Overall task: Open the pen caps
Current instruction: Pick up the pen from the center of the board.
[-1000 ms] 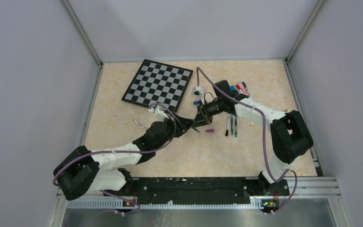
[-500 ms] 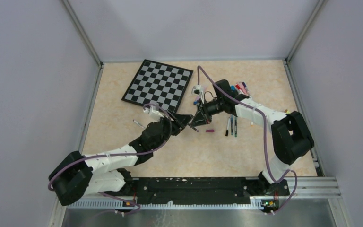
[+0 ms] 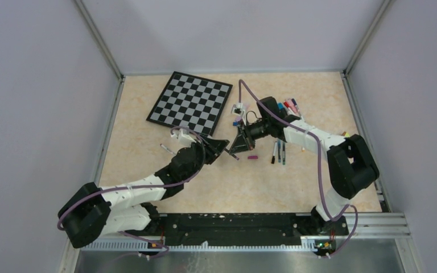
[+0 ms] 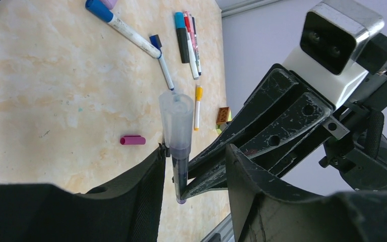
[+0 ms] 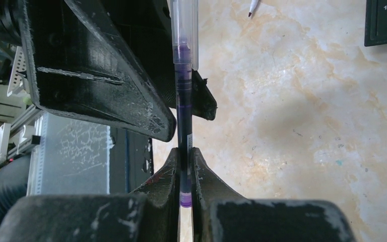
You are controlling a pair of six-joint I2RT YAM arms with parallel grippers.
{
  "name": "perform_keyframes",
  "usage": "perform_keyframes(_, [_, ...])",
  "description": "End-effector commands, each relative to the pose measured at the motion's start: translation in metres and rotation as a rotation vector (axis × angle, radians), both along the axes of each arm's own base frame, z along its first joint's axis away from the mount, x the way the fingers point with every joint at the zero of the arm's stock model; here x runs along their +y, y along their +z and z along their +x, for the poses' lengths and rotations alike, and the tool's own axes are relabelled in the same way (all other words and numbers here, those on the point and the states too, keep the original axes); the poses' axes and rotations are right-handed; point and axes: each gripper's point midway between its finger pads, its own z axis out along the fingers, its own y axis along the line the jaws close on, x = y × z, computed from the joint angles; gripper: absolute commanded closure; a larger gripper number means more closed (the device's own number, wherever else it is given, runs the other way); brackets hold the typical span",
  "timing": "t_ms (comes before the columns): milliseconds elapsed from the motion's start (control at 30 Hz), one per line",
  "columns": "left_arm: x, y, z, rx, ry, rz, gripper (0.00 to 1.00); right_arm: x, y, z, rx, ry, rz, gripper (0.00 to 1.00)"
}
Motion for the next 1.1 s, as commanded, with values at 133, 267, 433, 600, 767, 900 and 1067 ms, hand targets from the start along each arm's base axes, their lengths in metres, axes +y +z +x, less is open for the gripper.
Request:
perform_keyframes(133, [-0.009,0.011,0.002,-0.013,-0.012,-0.011,0.55,0.005,0.021,-0.004,-0.055,0.015,0.058,1.00])
perform_keyframes(267, [-0.011,0.009,0.002,-0.011,-0.022,-0.004,0.58,0.005,0.020,-0.003,-0.052,0.008,0.055,1.00])
perform_keyframes(433, [-0.016,0.008,0.001,-0.009,-0.037,-0.001,0.64,0.006,0.021,-0.003,-0.060,0.007,0.059,1.00])
perform_keyframes(600, [-0.020,0.007,0.001,-0.009,-0.052,0.001,0.75,0.006,0.022,-0.004,-0.038,-0.003,0.058,1.00])
perform_keyframes(767, [-0.021,0.010,0.001,-0.040,-0.063,0.022,0.92,0.005,0.026,-0.009,-0.042,0.019,0.078,1.00])
perform_keyframes(900, [-0.017,0.018,-0.001,-0.119,-0.081,0.078,0.97,-0.003,0.034,-0.017,-0.101,0.058,0.082,0.67])
perform_keyframes(1067, [-0.006,0.033,-0.012,-0.318,-0.127,0.177,0.99,-0.036,0.042,-0.030,-0.308,0.153,0.055,0.40])
